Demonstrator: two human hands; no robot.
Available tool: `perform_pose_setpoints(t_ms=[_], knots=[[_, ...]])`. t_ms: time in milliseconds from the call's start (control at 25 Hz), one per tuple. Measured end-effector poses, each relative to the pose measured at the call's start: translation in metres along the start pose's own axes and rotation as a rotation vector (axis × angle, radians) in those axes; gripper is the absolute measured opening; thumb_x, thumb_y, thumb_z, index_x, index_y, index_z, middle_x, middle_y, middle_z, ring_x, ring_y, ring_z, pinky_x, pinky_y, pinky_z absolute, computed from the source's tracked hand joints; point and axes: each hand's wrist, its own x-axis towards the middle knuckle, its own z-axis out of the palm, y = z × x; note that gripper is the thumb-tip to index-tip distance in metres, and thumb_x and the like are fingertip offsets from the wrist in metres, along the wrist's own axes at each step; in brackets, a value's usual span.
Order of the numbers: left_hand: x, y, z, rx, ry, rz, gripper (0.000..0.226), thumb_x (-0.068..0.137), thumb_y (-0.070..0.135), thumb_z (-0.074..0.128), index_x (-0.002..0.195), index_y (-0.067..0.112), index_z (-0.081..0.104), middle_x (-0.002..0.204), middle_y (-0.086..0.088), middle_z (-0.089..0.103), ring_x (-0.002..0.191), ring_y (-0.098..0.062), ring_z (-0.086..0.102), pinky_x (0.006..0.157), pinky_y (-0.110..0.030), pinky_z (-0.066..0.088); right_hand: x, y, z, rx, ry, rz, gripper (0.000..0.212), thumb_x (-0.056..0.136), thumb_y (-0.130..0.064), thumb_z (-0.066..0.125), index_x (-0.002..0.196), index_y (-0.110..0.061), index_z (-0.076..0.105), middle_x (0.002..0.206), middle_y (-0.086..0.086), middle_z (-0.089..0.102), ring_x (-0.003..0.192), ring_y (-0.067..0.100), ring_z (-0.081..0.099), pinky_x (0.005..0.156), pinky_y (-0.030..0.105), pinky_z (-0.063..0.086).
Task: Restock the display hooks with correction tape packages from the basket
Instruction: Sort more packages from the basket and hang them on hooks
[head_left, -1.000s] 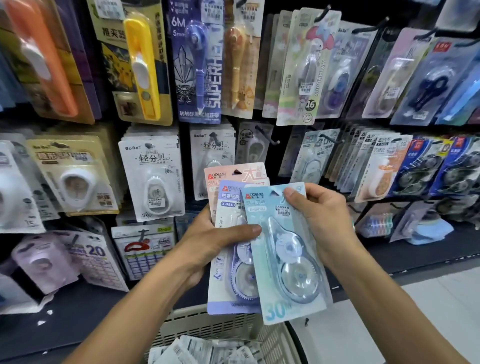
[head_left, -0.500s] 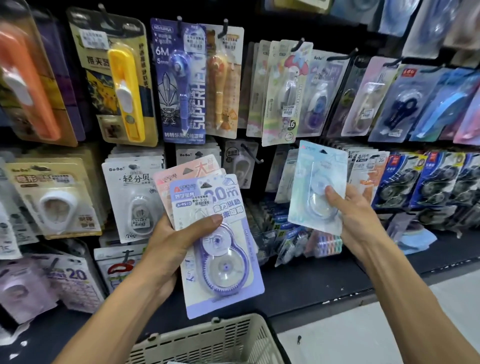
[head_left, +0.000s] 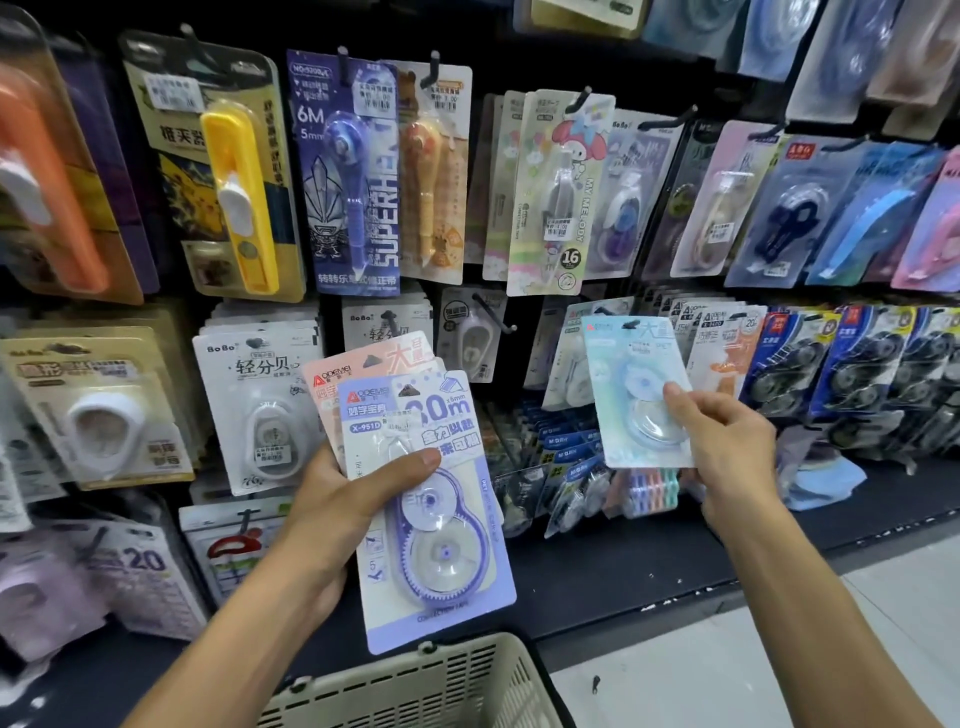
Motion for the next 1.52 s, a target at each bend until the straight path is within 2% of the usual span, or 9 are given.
perform_pose_setpoints(t_ms=[160, 360, 600, 800, 1000, 1200, 1280, 1440, 1520], knots=[[0.000, -0.004, 0.004, -0.012, 0.019, 0.011, 0.063, 0.058, 0.025, 0.089, 0.117, 0.018, 0.067, 0.106, -0.007, 0.079, 0.092, -0.030, 0.078, 0.070, -0.038, 0.063, -0.040, -0.007, 0.020, -0.302, -0.009, -0.136, 0.062, 0.088, -0.034, 0.076, 0.142, -0.020, 0.047, 0.146, 0.002, 0.048, 0.125, 0.021, 0.056, 0.104, 0.042, 0.048], [0.002, -0.006, 0.009, -0.073, 0.057, 0.025, 0.059, 0.058, 0.022, 0.090, 0.113, 0.019, 0.069, 0.105, -0.009, 0.079, 0.091, -0.030, 0.078, 0.065, -0.036, 0.062, -0.120, -0.002, 0.067, -0.221, -0.923, -0.135, 0.043, 0.067, -0.046, 0.089, 0.104, -0.035, 0.069, 0.102, -0.009, 0.076, 0.094, 0.011, 0.072, 0.081, 0.028, 0.059], [0.000, 0.002, 0.004, -0.152, -0.006, -0.009, 0.068, 0.051, 0.024, 0.098, 0.113, 0.016, 0.072, 0.104, -0.012, 0.079, 0.088, -0.027, 0.078, 0.063, -0.033, 0.062, -0.107, -0.007, 0.069, 0.291, -0.672, 0.036, 0.025, 0.076, -0.029, 0.085, 0.095, -0.017, 0.075, 0.100, 0.010, 0.077, 0.081, 0.021, 0.073, 0.063, 0.027, 0.057], [0.002, 0.005, 0.001, -0.113, 0.034, 0.014, 0.062, 0.055, 0.019, 0.092, 0.113, 0.014, 0.072, 0.104, -0.012, 0.079, 0.091, -0.029, 0.078, 0.067, -0.036, 0.063, -0.050, -0.014, 0.031, 0.218, -0.152, 0.075, 0.030, 0.087, -0.035, 0.076, 0.107, -0.013, 0.069, 0.087, 0.004, 0.074, 0.052, 0.023, 0.051, 0.037, 0.025, 0.038], [0.001, 0.002, 0.004, -0.042, 0.016, 0.055, 0.066, 0.054, 0.020, 0.094, 0.115, 0.019, 0.070, 0.105, -0.007, 0.080, 0.095, -0.026, 0.077, 0.073, -0.033, 0.063, -0.028, -0.006, 0.001, 0.225, -0.007, 0.151, 0.024, 0.085, -0.021, 0.079, 0.108, -0.016, 0.074, 0.073, -0.008, 0.077, 0.045, 0.006, 0.063, 0.033, 0.017, 0.038], [-0.001, 0.000, 0.006, -0.054, 0.039, 0.069, 0.066, 0.050, 0.029, 0.092, 0.112, 0.021, 0.071, 0.101, -0.005, 0.080, 0.089, -0.023, 0.078, 0.063, -0.027, 0.061, -0.034, -0.005, 0.008, 0.171, -0.062, 0.224, 0.063, 0.093, -0.023, 0.072, 0.148, -0.020, 0.042, 0.123, 0.003, 0.065, 0.086, 0.024, 0.073, 0.064, 0.035, 0.059], [-0.001, 0.000, 0.007, -0.061, 0.049, 0.070, 0.068, 0.051, 0.030, 0.092, 0.114, 0.021, 0.070, 0.101, -0.004, 0.080, 0.089, -0.023, 0.078, 0.063, -0.026, 0.061, -0.055, -0.006, 0.021, 0.037, -0.146, 0.117, 0.055, 0.091, -0.027, 0.074, 0.140, -0.023, 0.048, 0.121, 0.000, 0.063, 0.090, 0.019, 0.069, 0.073, 0.035, 0.057], [-0.001, -0.007, 0.011, -0.029, 0.082, 0.066, 0.072, 0.054, 0.027, 0.096, 0.120, 0.019, 0.068, 0.105, -0.006, 0.080, 0.094, -0.027, 0.078, 0.071, -0.037, 0.063, -0.129, 0.000, 0.068, -0.149, -0.823, -0.084, 0.042, 0.067, -0.055, 0.083, 0.103, -0.041, 0.067, 0.101, -0.012, 0.075, 0.087, 0.004, 0.071, 0.074, 0.023, 0.056], [0.000, -0.006, 0.008, -0.017, 0.074, 0.078, 0.070, 0.055, 0.028, 0.095, 0.119, 0.018, 0.068, 0.105, -0.006, 0.080, 0.092, -0.026, 0.078, 0.067, -0.033, 0.063, -0.144, 0.006, 0.082, -0.172, -0.847, -0.113, 0.043, 0.062, -0.053, 0.087, 0.098, -0.039, 0.069, 0.097, -0.010, 0.077, 0.087, 0.006, 0.073, 0.073, 0.022, 0.057]])
